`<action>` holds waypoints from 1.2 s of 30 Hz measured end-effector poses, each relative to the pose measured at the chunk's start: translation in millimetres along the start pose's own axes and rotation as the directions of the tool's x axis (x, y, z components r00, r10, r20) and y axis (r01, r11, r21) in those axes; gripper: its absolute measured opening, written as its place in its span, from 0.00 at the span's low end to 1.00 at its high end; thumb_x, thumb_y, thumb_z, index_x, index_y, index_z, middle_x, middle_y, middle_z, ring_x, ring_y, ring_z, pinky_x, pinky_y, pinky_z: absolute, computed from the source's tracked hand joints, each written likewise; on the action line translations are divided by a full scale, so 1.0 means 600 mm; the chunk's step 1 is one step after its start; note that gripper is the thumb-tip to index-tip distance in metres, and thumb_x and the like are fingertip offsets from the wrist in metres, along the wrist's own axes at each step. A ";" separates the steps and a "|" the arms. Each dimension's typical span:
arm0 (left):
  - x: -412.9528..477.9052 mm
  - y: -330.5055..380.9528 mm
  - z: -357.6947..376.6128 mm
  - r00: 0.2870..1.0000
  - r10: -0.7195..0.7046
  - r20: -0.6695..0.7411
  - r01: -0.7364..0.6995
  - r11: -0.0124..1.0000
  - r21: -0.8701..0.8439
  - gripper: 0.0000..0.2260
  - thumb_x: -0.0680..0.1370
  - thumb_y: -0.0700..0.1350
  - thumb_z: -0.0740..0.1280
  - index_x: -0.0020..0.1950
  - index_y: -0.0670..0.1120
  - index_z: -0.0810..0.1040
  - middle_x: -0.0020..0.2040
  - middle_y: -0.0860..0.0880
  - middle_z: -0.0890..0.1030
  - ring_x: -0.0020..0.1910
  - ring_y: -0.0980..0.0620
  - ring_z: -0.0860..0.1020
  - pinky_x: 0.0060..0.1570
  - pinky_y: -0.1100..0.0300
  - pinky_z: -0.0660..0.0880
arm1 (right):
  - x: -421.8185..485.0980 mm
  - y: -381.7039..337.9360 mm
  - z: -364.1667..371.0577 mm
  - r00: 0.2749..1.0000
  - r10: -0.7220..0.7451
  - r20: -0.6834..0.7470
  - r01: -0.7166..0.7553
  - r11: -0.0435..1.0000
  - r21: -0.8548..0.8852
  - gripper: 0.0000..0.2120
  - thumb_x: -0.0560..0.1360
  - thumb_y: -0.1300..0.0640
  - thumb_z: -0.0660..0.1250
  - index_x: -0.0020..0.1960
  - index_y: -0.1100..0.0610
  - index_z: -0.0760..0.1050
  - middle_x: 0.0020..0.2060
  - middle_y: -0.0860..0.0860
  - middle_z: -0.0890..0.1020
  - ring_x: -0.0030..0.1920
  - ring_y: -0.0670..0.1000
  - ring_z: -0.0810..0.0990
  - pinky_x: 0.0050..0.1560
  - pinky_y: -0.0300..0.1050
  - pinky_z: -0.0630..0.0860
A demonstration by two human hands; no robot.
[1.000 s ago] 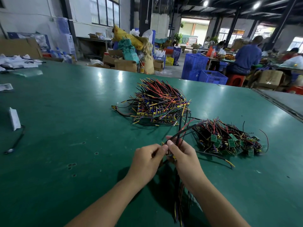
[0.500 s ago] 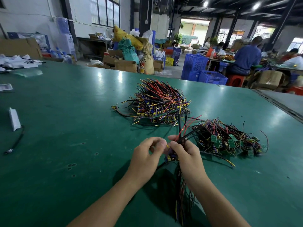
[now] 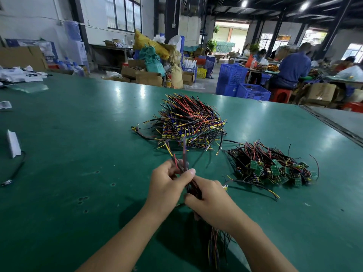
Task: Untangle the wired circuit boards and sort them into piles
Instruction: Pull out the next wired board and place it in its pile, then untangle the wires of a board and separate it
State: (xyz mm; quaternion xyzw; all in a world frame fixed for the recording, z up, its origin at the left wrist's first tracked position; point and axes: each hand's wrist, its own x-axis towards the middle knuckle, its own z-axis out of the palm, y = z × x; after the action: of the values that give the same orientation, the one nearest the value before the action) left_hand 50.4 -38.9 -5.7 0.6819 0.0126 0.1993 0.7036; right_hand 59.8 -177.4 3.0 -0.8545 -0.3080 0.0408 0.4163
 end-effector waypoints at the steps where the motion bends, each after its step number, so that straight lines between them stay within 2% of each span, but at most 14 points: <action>1: 0.003 0.000 0.000 0.999 -0.037 -0.026 0.035 0.997 -0.072 0.05 0.74 0.37 0.72 0.45 0.46 0.80 0.35 0.50 0.84 0.33 0.57 0.81 0.35 0.68 0.75 | 0.000 0.002 0.001 1.000 -0.002 0.010 0.002 1.000 -0.014 0.03 0.72 0.56 0.65 0.42 0.49 0.71 0.27 0.48 0.80 0.24 0.41 0.78 0.28 0.34 0.72; 4: 0.013 0.010 -0.005 0.988 -0.140 -0.061 0.121 0.964 -0.238 0.05 0.76 0.35 0.68 0.45 0.44 0.77 0.36 0.47 0.85 0.22 0.59 0.71 0.23 0.69 0.67 | 0.005 0.004 0.003 0.997 0.057 -0.047 -0.054 0.997 0.062 0.10 0.73 0.55 0.71 0.53 0.45 0.75 0.33 0.48 0.83 0.32 0.44 0.81 0.39 0.42 0.79; 6: 0.018 0.011 -0.010 0.979 -0.199 -0.032 0.172 0.906 -0.387 0.03 0.76 0.37 0.67 0.44 0.44 0.75 0.35 0.49 0.84 0.21 0.58 0.68 0.21 0.68 0.65 | 0.007 0.004 0.000 0.991 0.107 -0.086 -0.079 0.958 0.276 0.16 0.73 0.59 0.73 0.58 0.48 0.75 0.39 0.49 0.83 0.35 0.48 0.83 0.45 0.50 0.81; 9: 0.022 0.009 -0.016 0.969 -0.242 0.055 0.230 0.795 -0.561 0.02 0.73 0.41 0.66 0.44 0.45 0.74 0.34 0.51 0.82 0.22 0.59 0.70 0.21 0.69 0.68 | 0.010 0.000 -0.008 0.985 0.132 -0.114 -0.053 0.849 0.525 0.13 0.74 0.65 0.72 0.56 0.55 0.77 0.37 0.49 0.82 0.33 0.51 0.83 0.38 0.43 0.80; 11: 0.024 0.007 -0.016 0.962 -0.248 0.109 0.262 0.745 -0.614 0.04 0.71 0.42 0.67 0.44 0.46 0.74 0.35 0.51 0.82 0.23 0.59 0.72 0.23 0.68 0.71 | 0.013 0.001 -0.009 0.973 0.209 -0.100 -0.074 0.690 0.720 0.08 0.74 0.68 0.70 0.50 0.58 0.78 0.34 0.51 0.79 0.30 0.50 0.79 0.36 0.41 0.78; 16: 0.028 -0.009 -0.013 0.955 -0.240 0.174 0.295 0.719 -0.629 0.06 0.71 0.43 0.66 0.47 0.46 0.75 0.38 0.51 0.83 0.26 0.58 0.75 0.27 0.67 0.76 | 0.015 0.012 -0.028 0.977 0.212 0.020 -0.097 0.358 0.929 0.05 0.71 0.61 0.69 0.45 0.58 0.83 0.40 0.54 0.81 0.34 0.52 0.79 0.38 0.42 0.80; 20: 0.034 -0.018 -0.012 0.955 -0.216 0.202 0.295 0.725 -0.622 0.11 0.73 0.47 0.64 0.54 0.45 0.75 0.46 0.48 0.84 0.30 0.56 0.79 0.30 0.64 0.78 | 0.014 0.025 -0.039 0.965 0.248 0.088 -0.167 0.319 0.933 0.07 0.69 0.65 0.69 0.45 0.58 0.82 0.39 0.58 0.81 0.34 0.55 0.82 0.36 0.44 0.81; 23: 0.033 -0.032 -0.010 0.969 -0.217 0.119 0.247 0.872 -0.422 0.13 0.77 0.54 0.60 0.55 0.47 0.74 0.45 0.48 0.84 0.31 0.54 0.79 0.30 0.63 0.76 | 0.019 0.037 -0.057 0.935 0.340 -0.095 -0.011 0.298 0.954 0.08 0.67 0.67 0.69 0.46 0.62 0.81 0.41 0.59 0.82 0.35 0.54 0.82 0.37 0.43 0.81; 24: 0.029 -0.039 -0.009 0.985 -0.157 0.066 0.168 0.959 -0.226 0.09 0.79 0.52 0.60 0.54 0.49 0.74 0.43 0.51 0.83 0.32 0.54 0.78 0.31 0.63 0.75 | 0.020 0.044 -0.069 0.910 0.361 -0.204 0.068 0.355 0.932 0.08 0.68 0.68 0.69 0.47 0.62 0.80 0.42 0.58 0.83 0.36 0.53 0.82 0.39 0.42 0.81; 26: 0.020 -0.058 -0.007 0.996 0.030 0.084 -0.042 0.989 0.140 0.03 0.81 0.48 0.62 0.51 0.53 0.75 0.41 0.53 0.82 0.38 0.57 0.77 0.39 0.65 0.74 | 0.019 0.062 -0.097 0.794 0.368 -0.484 0.151 0.652 0.743 0.09 0.72 0.69 0.69 0.46 0.57 0.81 0.41 0.54 0.83 0.40 0.53 0.83 0.44 0.43 0.81; 28: 0.012 -0.071 -0.003 0.972 0.109 0.207 -0.172 0.933 0.317 0.02 0.80 0.48 0.65 0.52 0.56 0.74 0.43 0.53 0.81 0.41 0.62 0.76 0.43 0.69 0.71 | 0.022 0.086 -0.126 0.612 0.271 -0.743 -0.004 0.940 0.340 0.09 0.74 0.64 0.71 0.46 0.50 0.80 0.39 0.50 0.84 0.41 0.50 0.84 0.47 0.39 0.79; 29: 0.012 -0.073 -0.001 0.962 0.115 0.248 -0.204 0.906 0.370 0.03 0.80 0.50 0.65 0.52 0.58 0.74 0.44 0.54 0.80 0.43 0.62 0.76 0.43 0.71 0.69 | 0.024 0.096 -0.138 0.535 0.192 -0.823 -0.103 0.981 0.162 0.08 0.74 0.62 0.71 0.48 0.49 0.80 0.39 0.50 0.84 0.40 0.45 0.82 0.46 0.32 0.74; 32: 0.015 -0.074 0.001 0.948 0.096 0.303 -0.235 0.855 0.463 0.05 0.79 0.53 0.64 0.54 0.58 0.73 0.46 0.57 0.78 0.46 0.62 0.75 0.46 0.70 0.70 | 0.031 0.134 -0.168 0.435 0.054 -0.899 -0.301 0.949 -0.089 0.09 0.76 0.63 0.69 0.56 0.58 0.81 0.46 0.57 0.84 0.43 0.51 0.81 0.46 0.27 0.66; 36: 0.015 -0.074 0.001 0.947 0.076 0.312 -0.228 0.844 0.486 0.06 0.79 0.54 0.65 0.54 0.56 0.75 0.47 0.56 0.79 0.50 0.59 0.76 0.50 0.64 0.72 | 0.032 0.176 -0.188 0.581 0.077 -0.810 -0.488 0.830 -0.271 0.12 0.79 0.65 0.65 0.61 0.63 0.78 0.55 0.62 0.81 0.55 0.62 0.78 0.57 0.48 0.71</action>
State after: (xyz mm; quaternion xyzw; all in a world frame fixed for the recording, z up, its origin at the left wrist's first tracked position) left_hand 70.5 -36.7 -46.4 0.8653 -0.0891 0.1454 0.4713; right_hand 164.1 -293.0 2.2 -0.8998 0.0455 -0.3353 0.2754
